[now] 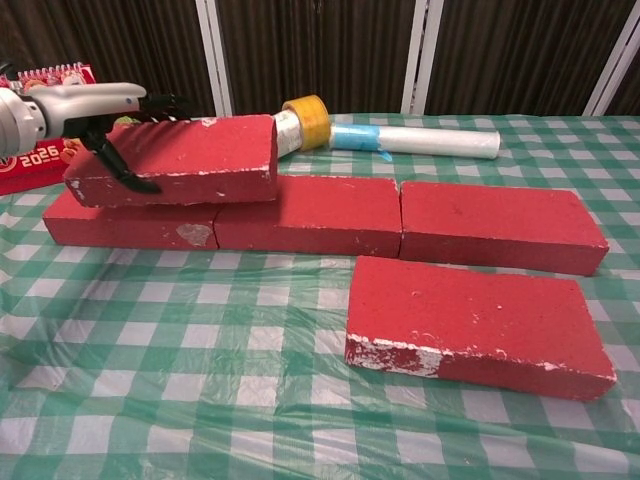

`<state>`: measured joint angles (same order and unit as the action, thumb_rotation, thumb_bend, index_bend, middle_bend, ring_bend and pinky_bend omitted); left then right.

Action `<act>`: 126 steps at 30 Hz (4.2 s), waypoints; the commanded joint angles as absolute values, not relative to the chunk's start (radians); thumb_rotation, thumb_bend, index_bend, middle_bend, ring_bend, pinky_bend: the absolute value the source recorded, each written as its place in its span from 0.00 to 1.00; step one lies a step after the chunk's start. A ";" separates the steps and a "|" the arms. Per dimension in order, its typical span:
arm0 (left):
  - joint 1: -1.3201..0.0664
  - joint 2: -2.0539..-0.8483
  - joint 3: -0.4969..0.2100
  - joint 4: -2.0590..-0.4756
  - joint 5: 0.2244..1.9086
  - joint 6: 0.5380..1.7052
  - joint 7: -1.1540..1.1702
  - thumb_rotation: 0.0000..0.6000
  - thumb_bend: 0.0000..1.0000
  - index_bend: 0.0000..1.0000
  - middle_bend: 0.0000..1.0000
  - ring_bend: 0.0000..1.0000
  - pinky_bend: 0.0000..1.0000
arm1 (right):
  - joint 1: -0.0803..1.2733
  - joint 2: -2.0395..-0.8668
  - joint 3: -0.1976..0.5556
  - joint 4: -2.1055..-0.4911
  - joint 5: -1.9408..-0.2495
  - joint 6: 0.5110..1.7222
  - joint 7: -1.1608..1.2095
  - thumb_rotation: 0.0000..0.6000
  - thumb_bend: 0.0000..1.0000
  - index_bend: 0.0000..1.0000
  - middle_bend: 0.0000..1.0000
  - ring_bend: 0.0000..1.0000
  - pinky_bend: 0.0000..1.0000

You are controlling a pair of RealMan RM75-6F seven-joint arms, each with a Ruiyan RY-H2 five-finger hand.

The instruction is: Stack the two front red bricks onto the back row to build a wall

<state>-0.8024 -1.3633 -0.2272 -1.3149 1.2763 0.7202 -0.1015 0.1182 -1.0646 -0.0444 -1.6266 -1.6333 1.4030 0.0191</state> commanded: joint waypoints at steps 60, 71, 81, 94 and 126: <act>-0.965 -1.468 -0.172 -1.165 1.200 0.579 -0.098 1.00 0.25 0.00 0.13 0.10 0.20 | 0.155 -1.069 -0.021 -1.636 -1.540 1.310 -0.016 1.00 0.09 0.00 0.00 0.00 0.00; -0.966 -1.464 -0.175 -1.177 1.174 0.586 -0.071 1.00 0.24 0.00 0.01 0.00 0.16 | 0.155 -1.068 -0.021 -1.639 -1.538 1.312 -0.020 1.00 0.09 0.00 0.00 0.00 0.00; -0.968 -1.455 -0.175 -1.195 1.157 0.578 -0.061 1.00 0.22 0.00 0.00 0.00 0.14 | 0.152 -1.068 -0.019 -1.641 -1.536 1.316 -0.021 1.00 0.09 0.00 0.00 0.00 0.00; -0.972 -1.458 -0.174 -1.196 1.141 0.579 -0.047 1.00 0.22 0.00 0.00 0.00 0.11 | 0.152 -1.067 -0.020 -1.642 -1.538 1.318 -0.021 1.00 0.09 0.00 0.00 0.00 0.00; -0.921 -1.385 -0.169 -1.322 1.181 0.720 0.008 1.00 0.20 0.00 0.00 0.00 0.06 | 0.151 -1.075 -0.024 -1.630 -1.575 1.340 0.008 1.00 0.09 0.00 0.00 0.00 0.00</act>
<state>-0.9473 -1.4162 -0.1751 -1.2759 1.1493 0.6665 -0.0120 0.1503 -1.0727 -0.0211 -1.6340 -1.5651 1.3352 -0.0013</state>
